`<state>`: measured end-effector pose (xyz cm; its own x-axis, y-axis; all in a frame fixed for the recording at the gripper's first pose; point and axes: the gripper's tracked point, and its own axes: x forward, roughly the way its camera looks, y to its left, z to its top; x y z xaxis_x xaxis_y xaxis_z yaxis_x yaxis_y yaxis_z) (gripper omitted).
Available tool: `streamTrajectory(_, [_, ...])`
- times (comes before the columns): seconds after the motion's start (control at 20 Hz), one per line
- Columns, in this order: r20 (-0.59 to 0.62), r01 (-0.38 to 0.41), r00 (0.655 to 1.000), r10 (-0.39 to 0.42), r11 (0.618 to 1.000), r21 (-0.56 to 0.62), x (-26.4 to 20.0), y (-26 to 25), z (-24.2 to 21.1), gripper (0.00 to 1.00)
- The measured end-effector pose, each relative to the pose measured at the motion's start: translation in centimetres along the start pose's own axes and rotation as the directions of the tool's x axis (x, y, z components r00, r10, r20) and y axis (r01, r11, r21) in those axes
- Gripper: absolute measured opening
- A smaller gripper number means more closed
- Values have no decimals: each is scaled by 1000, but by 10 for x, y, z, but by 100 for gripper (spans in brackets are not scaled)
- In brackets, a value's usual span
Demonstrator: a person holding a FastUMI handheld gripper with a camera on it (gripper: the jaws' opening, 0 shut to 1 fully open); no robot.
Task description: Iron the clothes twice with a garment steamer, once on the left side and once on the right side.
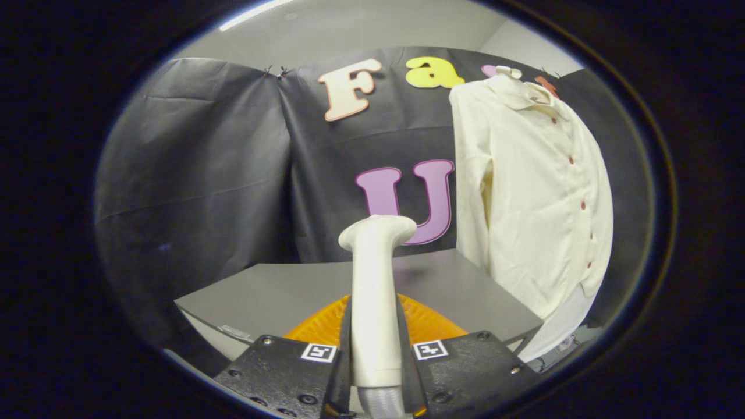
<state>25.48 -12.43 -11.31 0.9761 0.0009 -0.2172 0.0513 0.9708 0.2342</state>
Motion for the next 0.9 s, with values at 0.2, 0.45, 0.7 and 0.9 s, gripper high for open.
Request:
streamTrajectory(0.2, [100,-14,995,10,999,38,-21,-33,27,33])
streamTrajectory(0.45, [269,19,963,-11,1000,-25,-43,-89,72,33])
streamTrajectory(0.7, [363,64,931,-44,997,-41,-45,-143,114,33])
streamTrajectory(0.9, [389,81,918,-71,997,-9,-34,-179,133,33])
